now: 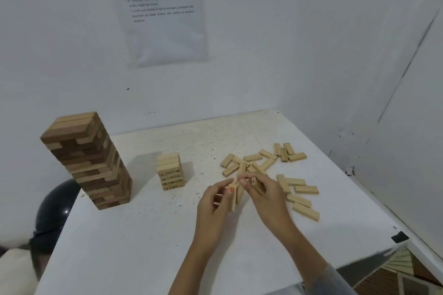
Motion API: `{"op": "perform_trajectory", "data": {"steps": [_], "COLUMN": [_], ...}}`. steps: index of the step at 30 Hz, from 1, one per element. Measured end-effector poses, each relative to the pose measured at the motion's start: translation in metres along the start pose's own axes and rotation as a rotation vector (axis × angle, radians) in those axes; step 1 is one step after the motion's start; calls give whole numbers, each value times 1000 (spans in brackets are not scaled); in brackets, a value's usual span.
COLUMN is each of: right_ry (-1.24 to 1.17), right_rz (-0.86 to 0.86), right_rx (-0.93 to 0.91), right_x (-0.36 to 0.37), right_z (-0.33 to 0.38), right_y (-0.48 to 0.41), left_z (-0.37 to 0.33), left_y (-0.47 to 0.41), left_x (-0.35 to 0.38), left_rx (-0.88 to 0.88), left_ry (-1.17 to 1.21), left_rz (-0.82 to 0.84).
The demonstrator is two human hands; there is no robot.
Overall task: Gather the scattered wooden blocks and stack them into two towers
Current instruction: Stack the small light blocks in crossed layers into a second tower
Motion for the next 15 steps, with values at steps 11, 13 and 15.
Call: {"op": "perform_trajectory", "data": {"steps": [11, 13, 15], "right_ry": [3, 30, 81], "right_rz": [158, 180, 192], "right_rx": [95, 91, 70], "right_x": [57, 64, 70], "right_z": [-8, -8, -8], "right_y": [42, 43, 44], "left_z": [27, 27, 30], "left_y": [14, 14, 12], "left_x": [-62, -69, -75], "left_rx": [-42, -31, -35], "left_ry": [-35, -65, -103], "left_rz": [-95, -112, -138]}}
Point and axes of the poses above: each hand's wrist, its own y-axis away from the middle knuckle, its own x-axis out of the palm, z = x × y, the point moved 3 cm from there along -y, towards the middle knuckle, and after that the axes turned 14 degrees about -z, right-handed, at the moved point
